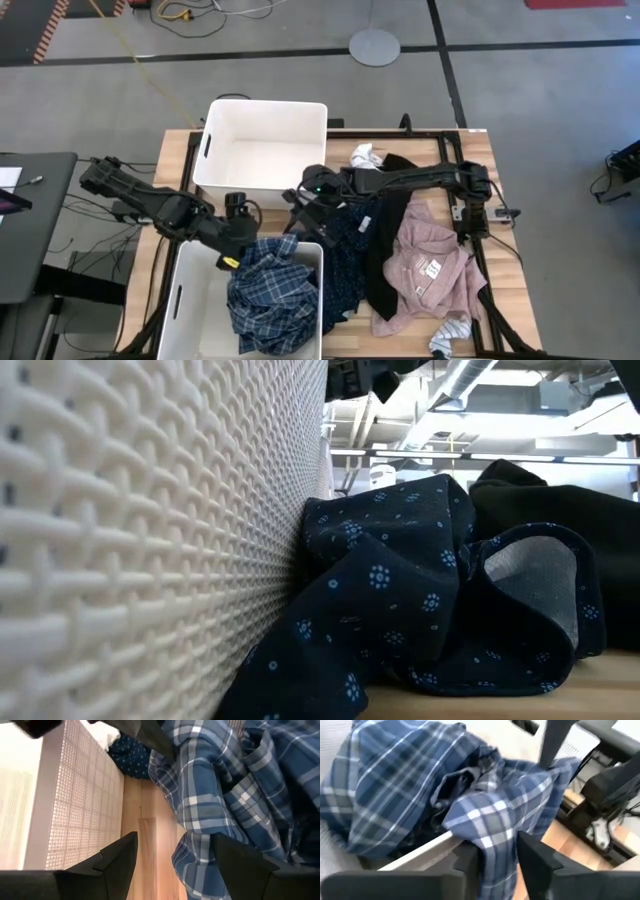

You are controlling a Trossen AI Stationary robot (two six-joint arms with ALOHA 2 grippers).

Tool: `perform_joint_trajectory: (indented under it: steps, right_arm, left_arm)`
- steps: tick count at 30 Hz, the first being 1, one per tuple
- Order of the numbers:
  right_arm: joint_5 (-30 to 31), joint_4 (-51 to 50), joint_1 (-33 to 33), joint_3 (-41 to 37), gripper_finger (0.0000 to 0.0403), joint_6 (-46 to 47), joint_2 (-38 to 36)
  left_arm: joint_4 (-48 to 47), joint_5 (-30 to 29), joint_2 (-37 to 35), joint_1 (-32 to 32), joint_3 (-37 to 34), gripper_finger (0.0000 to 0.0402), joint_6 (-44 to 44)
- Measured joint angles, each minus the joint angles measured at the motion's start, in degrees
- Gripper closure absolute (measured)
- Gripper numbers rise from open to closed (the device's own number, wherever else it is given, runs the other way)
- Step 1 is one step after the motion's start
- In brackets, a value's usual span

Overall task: Sort clothes
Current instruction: Put the blue pants into the bottom white laundry organizer

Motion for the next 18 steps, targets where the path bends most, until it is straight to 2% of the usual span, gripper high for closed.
perform_joint_trajectory:
  steps: [7, 18]
  right_arm:
    - [0.1, 1.1, 0.7, 0.0, 0.0388, -4.2, -0.5]
    - [7.5, 1.7, 3.2, 1.3, 0.0401, -5.8, -2.6]
  left_arm:
    - [0.2, -0.2, 0.0, 0.0, 0.0, 0.015, 0.0]
    - [-1.8, -0.3, -0.5, -0.7, 0.0, 0.015, -1.9]
